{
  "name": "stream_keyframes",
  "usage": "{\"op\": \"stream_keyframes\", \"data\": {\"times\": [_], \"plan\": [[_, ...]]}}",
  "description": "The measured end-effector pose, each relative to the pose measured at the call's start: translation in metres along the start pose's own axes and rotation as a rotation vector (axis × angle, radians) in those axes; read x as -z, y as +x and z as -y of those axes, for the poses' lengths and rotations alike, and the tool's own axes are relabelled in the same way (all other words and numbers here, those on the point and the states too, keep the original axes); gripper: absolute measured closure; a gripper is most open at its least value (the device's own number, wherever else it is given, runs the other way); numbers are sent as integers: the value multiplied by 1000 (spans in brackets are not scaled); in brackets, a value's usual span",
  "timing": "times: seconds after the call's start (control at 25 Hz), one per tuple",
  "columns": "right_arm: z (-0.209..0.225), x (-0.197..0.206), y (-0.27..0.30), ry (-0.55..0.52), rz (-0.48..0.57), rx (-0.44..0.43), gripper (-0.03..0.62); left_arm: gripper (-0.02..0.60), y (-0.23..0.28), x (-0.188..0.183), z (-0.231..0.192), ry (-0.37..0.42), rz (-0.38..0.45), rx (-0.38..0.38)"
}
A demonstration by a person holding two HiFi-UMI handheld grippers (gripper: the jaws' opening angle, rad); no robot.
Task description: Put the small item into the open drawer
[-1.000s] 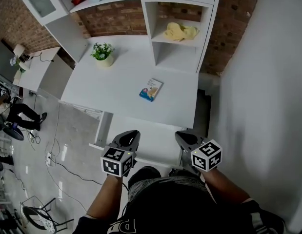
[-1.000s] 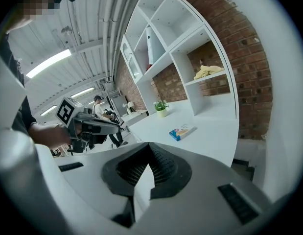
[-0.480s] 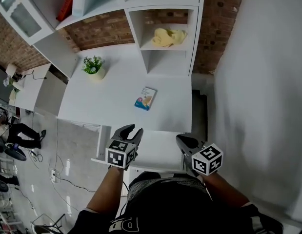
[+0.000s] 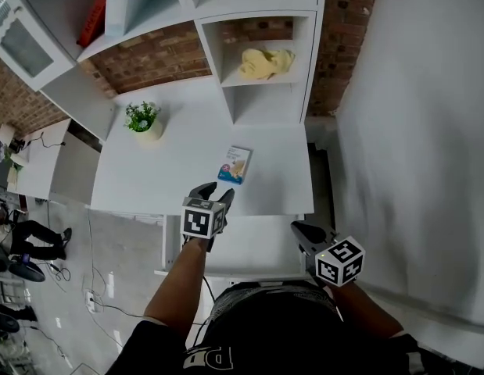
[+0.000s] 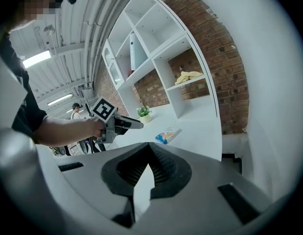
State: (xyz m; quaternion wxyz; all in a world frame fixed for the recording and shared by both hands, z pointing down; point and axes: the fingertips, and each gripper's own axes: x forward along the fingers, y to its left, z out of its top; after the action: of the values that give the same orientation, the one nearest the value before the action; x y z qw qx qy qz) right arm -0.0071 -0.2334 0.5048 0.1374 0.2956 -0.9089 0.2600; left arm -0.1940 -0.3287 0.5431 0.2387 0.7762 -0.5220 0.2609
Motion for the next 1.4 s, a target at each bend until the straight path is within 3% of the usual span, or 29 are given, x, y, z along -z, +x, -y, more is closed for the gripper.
{"op": "stream_keyframes", "data": {"times": [0.28,0.6,0.88,1.0,1.24,1.4], "plan": [[0,8,-1,19,-15,48,589,316,46,8,-26,-52,-76,28],[8,14,-2,50,-33,86,589,300,103,26,-47,-136,-190,46],[17,20,3,87,-48,113,589,253,145,19,-52,-66,-259,74],[20,23,4,101,-58,121,589,235,162,22,-53,-76,-302,85],[27,38,6,131,-93,136,589,206,189,31,-60,-58,-380,47],[31,42,7,153,-101,143,589,204,196,28,-69,-23,-379,-6]]}}
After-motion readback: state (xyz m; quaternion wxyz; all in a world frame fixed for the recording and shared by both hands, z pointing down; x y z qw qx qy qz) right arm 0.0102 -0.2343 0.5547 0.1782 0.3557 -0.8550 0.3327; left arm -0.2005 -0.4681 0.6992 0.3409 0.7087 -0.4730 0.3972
